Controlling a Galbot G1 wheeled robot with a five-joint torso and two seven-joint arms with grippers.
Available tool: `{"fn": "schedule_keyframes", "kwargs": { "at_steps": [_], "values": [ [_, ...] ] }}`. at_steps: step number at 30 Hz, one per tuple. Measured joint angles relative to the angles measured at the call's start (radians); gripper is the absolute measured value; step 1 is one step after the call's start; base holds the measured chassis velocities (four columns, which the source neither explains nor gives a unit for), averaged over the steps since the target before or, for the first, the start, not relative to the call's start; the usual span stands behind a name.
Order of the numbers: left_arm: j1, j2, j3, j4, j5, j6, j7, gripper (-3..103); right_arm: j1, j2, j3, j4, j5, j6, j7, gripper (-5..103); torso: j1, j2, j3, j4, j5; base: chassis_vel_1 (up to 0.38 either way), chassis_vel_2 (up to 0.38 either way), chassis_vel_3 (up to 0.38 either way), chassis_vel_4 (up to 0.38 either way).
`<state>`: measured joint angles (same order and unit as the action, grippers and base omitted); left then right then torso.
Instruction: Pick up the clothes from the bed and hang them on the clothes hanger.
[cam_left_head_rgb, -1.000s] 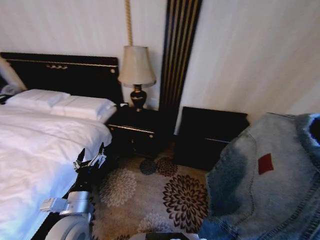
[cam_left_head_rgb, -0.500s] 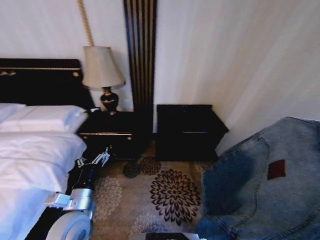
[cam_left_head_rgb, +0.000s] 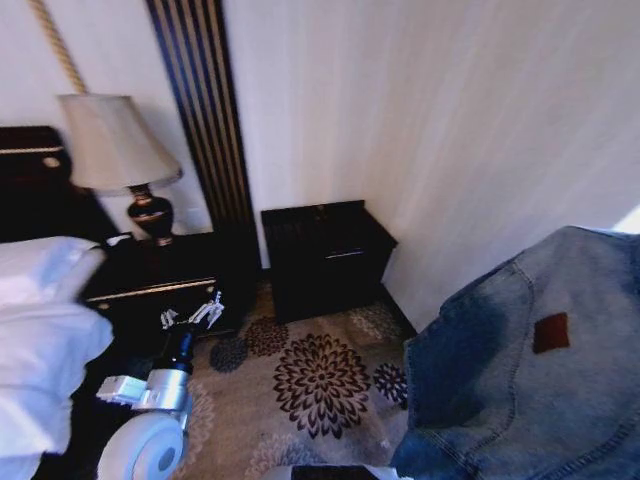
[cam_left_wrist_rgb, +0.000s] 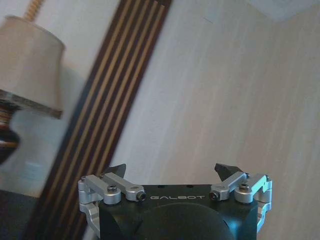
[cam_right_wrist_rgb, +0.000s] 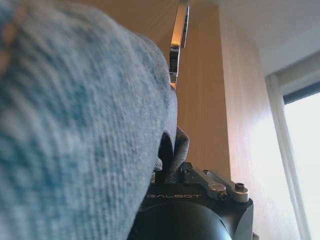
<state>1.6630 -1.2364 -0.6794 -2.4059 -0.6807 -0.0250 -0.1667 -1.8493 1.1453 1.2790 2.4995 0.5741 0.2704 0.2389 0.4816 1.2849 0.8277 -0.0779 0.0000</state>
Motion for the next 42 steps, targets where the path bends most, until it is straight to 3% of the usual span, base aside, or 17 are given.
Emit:
{"fn": "schedule_keyframes", "kwargs": {
  "at_steps": [6, 12, 16, 25, 42],
  "values": [
    [-0.005, 0.001, -0.020, 0.002, -0.009, 0.018, 0.000, 100, 0.067, -0.090, -0.035, -0.076, 0.023, -0.011, 0.000, 19, 0.000, 0.000, 0.000, 0.0001, 0.0001, -0.124, -0.125, -0.123, -0.120],
    [0.000, -0.018, -0.039, 0.009, -0.003, 0.022, 0.005, 100, 0.115, -0.129, -0.092, -0.111, 0.056, -0.036, 0.014, 19, 0.000, 0.000, 0.000, 0.0000, 0.0002, -0.126, -0.125, -0.123, -0.116],
    [-0.004, -0.040, -0.048, 0.026, 0.001, 0.022, 0.006, 100, 0.126, -0.131, -0.140, -0.081, 0.061, -0.045, 0.018, 19, 0.000, 0.000, 0.000, -0.0001, -0.0001, -0.125, -0.132, -0.120, -0.118],
    [-0.003, -0.067, -0.026, 0.031, 0.023, 0.022, 0.010, 100, 0.116, -0.135, -0.140, -0.049, 0.064, -0.046, 0.017, 19, 0.000, 0.000, 0.000, -0.0001, -0.0002, -0.120, -0.131, -0.129, -0.126],
    [0.034, -0.091, -0.020, -0.001, 0.042, 0.011, 0.022, 100, 0.081, -0.069, -0.134, 0.000, 0.049, -0.043, 0.015, 19, 0.000, 0.000, 0.000, -0.0001, 0.0000, -0.125, -0.122, -0.126, -0.118]
  ]
}}
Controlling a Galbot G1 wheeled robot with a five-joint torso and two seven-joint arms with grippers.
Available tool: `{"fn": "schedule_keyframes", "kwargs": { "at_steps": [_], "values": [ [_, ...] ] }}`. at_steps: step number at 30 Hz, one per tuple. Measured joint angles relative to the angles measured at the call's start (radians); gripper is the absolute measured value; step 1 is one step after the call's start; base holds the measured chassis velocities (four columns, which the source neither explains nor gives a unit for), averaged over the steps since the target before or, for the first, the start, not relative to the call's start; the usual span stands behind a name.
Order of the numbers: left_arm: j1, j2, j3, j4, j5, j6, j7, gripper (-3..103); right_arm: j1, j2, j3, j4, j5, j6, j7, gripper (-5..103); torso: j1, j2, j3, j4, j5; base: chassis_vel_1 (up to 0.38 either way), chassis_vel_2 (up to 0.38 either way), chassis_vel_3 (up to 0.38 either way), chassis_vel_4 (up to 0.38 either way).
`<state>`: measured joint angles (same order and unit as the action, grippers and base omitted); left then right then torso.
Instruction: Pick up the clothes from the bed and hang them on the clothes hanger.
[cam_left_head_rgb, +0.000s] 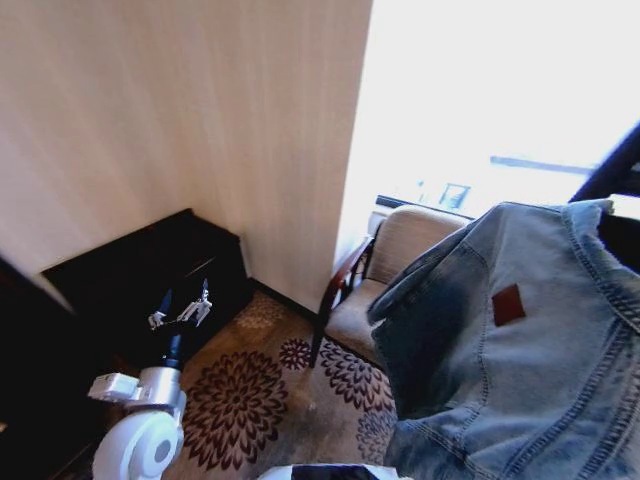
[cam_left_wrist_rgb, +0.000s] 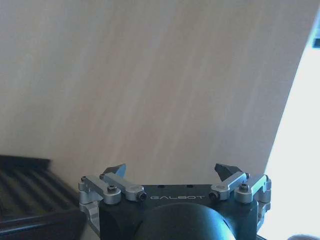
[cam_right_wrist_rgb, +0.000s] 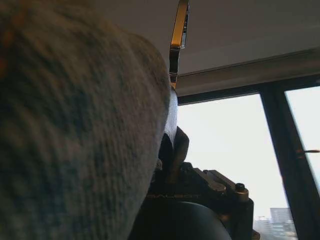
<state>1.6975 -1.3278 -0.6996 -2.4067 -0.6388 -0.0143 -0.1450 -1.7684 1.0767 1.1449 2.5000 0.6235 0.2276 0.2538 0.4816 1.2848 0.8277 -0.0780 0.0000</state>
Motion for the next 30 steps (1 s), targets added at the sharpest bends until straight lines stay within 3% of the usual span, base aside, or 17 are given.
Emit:
{"fn": "schedule_keyframes", "kwargs": {
  "at_steps": [30],
  "values": [
    [0.020, 0.021, -0.009, -0.005, -0.004, -0.026, 0.012, 100, -0.047, 0.078, 0.029, 0.001, -0.023, 0.007, -0.002, 19, 0.000, 0.000, 0.000, -0.0001, 0.0000, -0.121, -0.126, -0.121, -0.128]
  ]
}}
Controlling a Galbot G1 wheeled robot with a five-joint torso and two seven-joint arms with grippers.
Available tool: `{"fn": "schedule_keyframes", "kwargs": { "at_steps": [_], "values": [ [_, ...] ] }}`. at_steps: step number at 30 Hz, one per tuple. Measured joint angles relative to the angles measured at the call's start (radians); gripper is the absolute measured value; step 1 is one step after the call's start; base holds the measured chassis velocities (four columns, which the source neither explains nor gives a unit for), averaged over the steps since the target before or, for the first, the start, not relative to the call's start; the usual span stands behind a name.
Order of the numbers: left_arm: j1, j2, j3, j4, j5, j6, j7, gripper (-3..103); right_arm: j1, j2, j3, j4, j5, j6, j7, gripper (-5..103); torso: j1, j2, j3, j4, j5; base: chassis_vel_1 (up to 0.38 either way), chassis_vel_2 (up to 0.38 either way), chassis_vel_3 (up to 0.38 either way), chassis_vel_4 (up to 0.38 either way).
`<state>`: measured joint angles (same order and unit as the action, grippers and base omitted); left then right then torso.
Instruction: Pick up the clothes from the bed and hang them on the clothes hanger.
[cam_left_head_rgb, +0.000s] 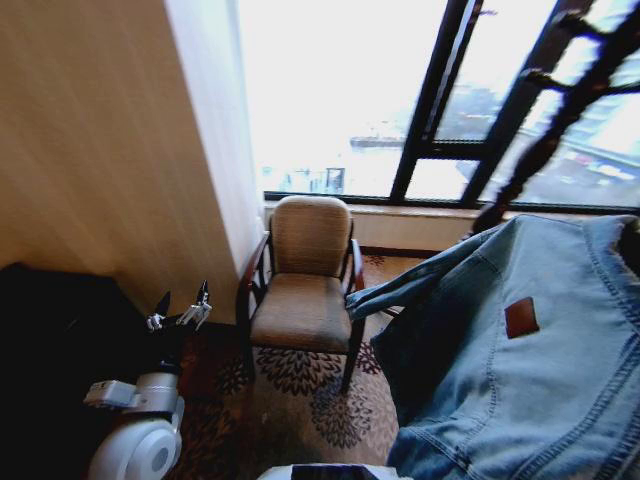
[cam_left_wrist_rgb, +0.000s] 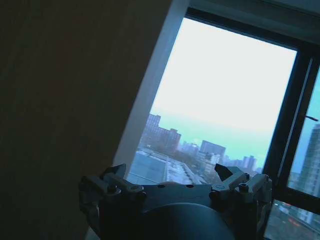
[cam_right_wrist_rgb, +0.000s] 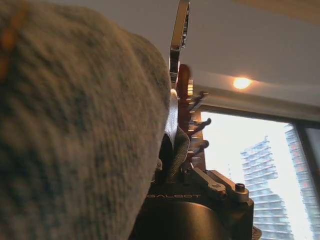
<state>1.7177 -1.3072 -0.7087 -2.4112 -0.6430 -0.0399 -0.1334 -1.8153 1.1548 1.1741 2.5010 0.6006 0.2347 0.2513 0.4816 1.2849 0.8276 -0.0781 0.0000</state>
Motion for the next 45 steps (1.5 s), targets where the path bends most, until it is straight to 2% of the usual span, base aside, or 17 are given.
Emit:
{"fn": "schedule_keyframes", "kwargs": {
  "at_steps": [18, 23, 27, 30, 45],
  "values": [
    [-0.021, 0.026, 0.008, 0.025, -0.010, 0.000, -0.001, 100, -0.009, 0.047, -0.027, -0.001, -0.026, 0.022, -0.013, 19, 0.000, 0.000, 0.000, 0.0000, 0.0000, -0.119, -0.132, -0.127, -0.125],
    [-0.032, 0.026, 0.013, 0.029, -0.009, 0.002, -0.025, 100, -0.007, 0.048, -0.025, -0.001, -0.026, 0.025, -0.016, 19, 0.000, 0.000, 0.000, -0.0002, 0.0000, -0.122, -0.114, -0.098, -0.110],
    [-0.039, 0.026, 0.013, 0.031, -0.012, 0.003, -0.031, 100, -0.006, 0.051, -0.024, -0.001, -0.026, 0.028, -0.020, 19, 0.000, 0.000, 0.000, -0.0002, 0.0000, -0.060, -0.044, -0.061, -0.076],
    [-0.040, 0.026, 0.017, 0.037, -0.012, 0.002, -0.031, 100, -0.003, 0.054, -0.026, -0.001, -0.028, 0.028, -0.022, 19, 0.000, 0.000, 0.000, 0.0008, 0.0000, 0.000, 0.000, 0.000, 0.000],
    [-0.059, 0.029, 0.022, 0.057, -0.022, -0.003, -0.026, 100, 0.012, 0.071, -0.058, -0.001, -0.048, 0.028, -0.029, 19, 0.000, 0.000, 0.000, 0.0001, 0.0000, -0.011, 0.006, 0.005, -0.007]
  ]
}}
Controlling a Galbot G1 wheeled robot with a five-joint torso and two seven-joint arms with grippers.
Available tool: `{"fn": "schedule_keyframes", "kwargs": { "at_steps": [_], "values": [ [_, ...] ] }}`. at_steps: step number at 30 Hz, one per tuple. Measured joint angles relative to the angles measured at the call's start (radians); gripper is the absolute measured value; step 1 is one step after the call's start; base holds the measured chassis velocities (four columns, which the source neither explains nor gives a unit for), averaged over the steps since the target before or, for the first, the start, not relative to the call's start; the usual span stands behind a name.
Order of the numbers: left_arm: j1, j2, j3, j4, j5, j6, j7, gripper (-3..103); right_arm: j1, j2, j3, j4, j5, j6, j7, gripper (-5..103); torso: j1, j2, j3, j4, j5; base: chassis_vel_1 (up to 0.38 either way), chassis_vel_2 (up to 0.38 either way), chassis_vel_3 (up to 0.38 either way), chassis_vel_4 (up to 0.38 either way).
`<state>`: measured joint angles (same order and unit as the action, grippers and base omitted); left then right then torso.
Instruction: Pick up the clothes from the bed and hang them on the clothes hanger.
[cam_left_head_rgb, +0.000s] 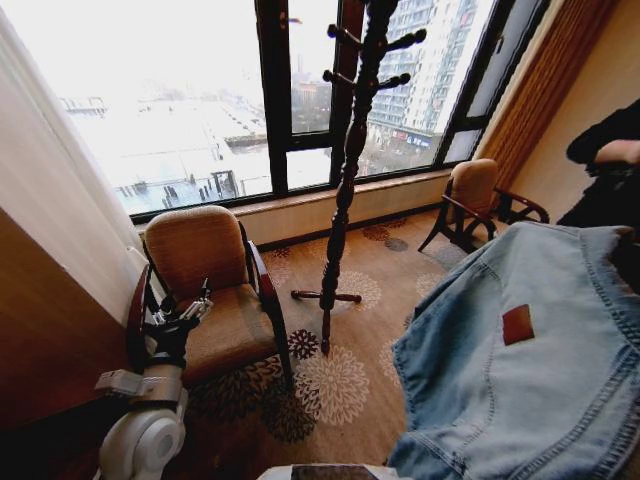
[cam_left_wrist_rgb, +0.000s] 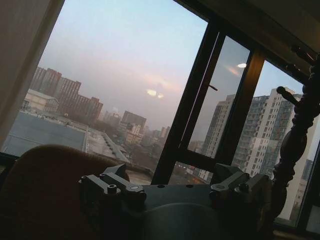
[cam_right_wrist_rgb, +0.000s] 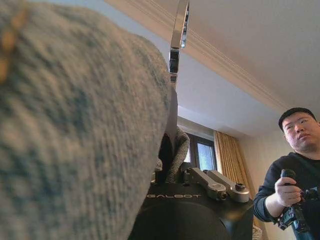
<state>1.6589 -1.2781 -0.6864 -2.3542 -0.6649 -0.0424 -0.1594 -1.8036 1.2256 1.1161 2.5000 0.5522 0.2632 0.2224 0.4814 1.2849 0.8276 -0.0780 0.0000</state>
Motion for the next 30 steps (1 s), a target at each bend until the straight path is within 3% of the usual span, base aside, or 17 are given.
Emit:
{"fn": "schedule_keyframes", "kwargs": {
  "at_steps": [30],
  "values": [
    [-0.016, -0.008, 0.013, 0.018, 0.000, -0.004, 0.005, 100, 0.011, 0.002, -0.019, -0.016, -0.012, -0.001, 0.003, 19, 0.000, 0.000, 0.000, 0.0001, 0.0001, -0.167, 0.160, 0.159, -0.165]
  ]
}}
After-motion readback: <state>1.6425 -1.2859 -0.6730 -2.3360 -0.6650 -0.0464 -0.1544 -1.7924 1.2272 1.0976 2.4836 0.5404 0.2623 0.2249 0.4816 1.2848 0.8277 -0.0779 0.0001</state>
